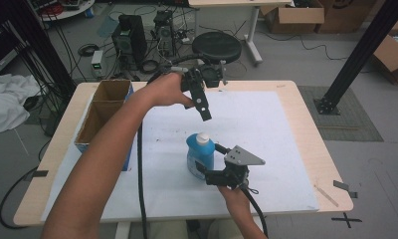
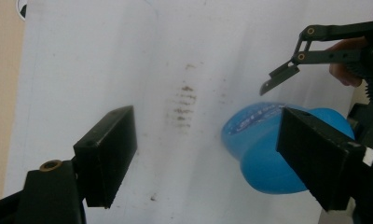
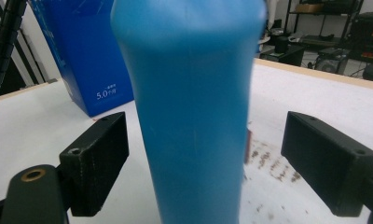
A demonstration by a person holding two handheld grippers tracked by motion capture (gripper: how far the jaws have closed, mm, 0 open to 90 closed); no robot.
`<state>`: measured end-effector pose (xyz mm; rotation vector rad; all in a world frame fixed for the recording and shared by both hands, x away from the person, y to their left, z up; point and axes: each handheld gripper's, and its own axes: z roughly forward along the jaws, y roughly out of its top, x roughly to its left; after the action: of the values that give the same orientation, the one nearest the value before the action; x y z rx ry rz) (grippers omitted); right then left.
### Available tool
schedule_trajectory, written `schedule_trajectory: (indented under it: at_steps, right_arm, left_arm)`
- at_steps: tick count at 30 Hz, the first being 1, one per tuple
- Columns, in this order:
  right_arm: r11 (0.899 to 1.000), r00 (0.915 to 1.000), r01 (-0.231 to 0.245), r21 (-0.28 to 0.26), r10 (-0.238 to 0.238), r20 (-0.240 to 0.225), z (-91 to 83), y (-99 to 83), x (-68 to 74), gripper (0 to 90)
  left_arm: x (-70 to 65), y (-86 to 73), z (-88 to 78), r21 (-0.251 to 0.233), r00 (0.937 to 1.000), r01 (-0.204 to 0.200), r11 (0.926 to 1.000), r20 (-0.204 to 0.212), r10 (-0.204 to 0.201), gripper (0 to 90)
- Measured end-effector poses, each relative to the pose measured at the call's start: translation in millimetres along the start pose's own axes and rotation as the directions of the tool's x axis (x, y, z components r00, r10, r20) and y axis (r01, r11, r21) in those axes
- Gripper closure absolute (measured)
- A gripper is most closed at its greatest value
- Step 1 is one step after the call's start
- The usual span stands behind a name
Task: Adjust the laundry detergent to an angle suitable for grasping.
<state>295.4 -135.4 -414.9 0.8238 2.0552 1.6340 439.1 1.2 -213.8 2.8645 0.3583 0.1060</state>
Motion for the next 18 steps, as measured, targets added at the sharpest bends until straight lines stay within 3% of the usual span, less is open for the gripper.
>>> schedule_trajectory:
  at_steps: [18]
  right_arm:
    - [1.0, 0.9998, -0.013, -0.013, 0.013, 0.017, 20.1, 3.6, 1.9, 15.3]
  left_arm:
    - [0.9, 0.1, 1.2, 0.001, 1.0, 0.002, 1.0, 0.003, -0.002, 21.1]
